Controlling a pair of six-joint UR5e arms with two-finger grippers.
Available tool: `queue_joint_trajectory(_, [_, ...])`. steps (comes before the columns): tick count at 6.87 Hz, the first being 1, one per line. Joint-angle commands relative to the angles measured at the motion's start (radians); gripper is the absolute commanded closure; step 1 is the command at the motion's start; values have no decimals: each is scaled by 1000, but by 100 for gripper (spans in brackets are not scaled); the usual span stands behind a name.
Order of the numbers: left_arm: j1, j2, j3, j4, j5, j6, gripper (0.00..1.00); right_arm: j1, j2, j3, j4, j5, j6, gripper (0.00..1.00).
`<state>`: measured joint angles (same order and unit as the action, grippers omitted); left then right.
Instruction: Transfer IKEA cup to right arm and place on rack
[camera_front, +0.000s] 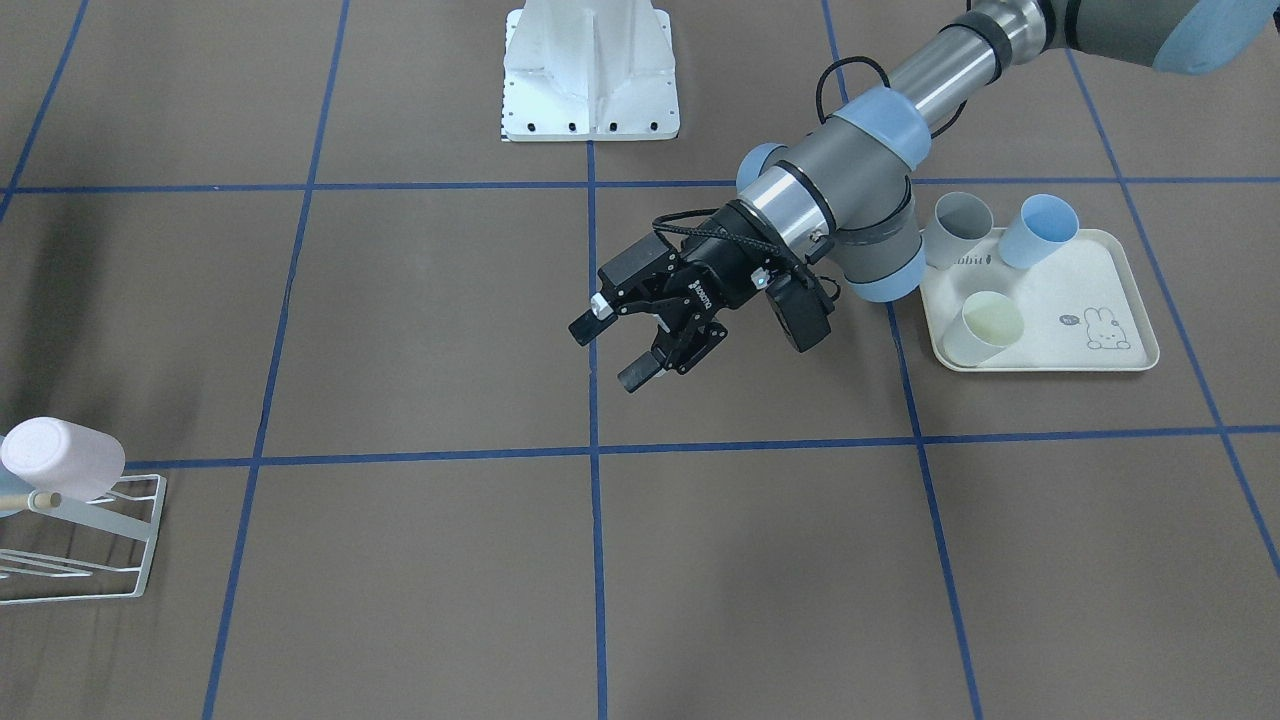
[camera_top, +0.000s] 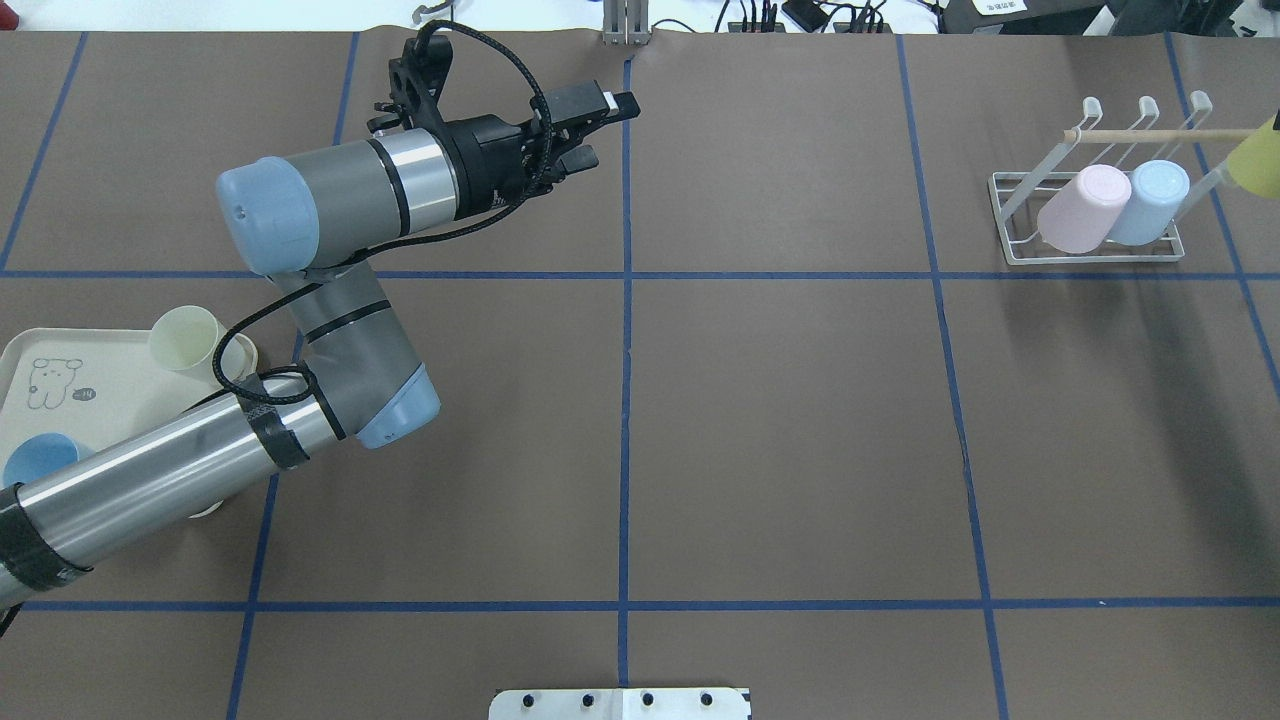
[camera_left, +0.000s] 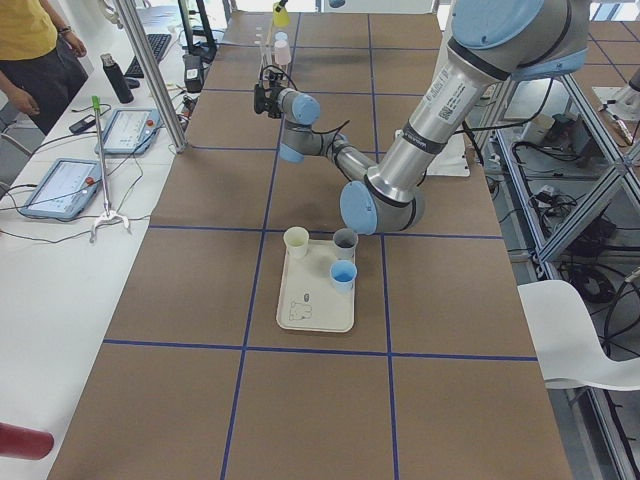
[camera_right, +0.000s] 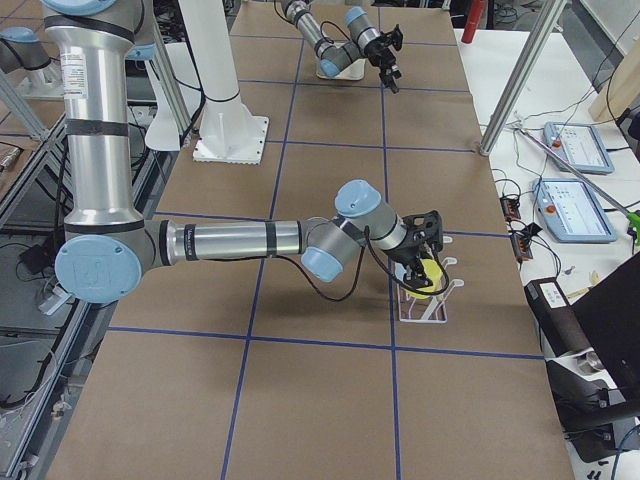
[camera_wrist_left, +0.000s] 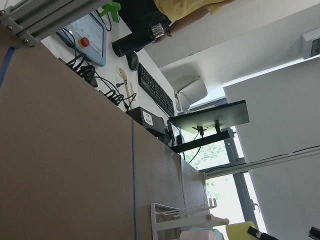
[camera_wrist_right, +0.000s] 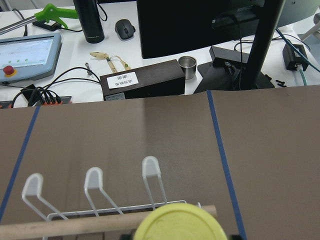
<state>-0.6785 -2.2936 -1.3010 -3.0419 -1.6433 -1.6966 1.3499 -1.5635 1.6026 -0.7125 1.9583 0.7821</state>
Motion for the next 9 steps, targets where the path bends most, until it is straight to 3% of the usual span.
queue_joint_trajectory(1, [0,0,0,0,2,0,0,-1,-3,-4,2,11,2,100])
queue_joint_trajectory(9, [20,0,0,0,36,0,0,-20,31,-47,13,11,5,100])
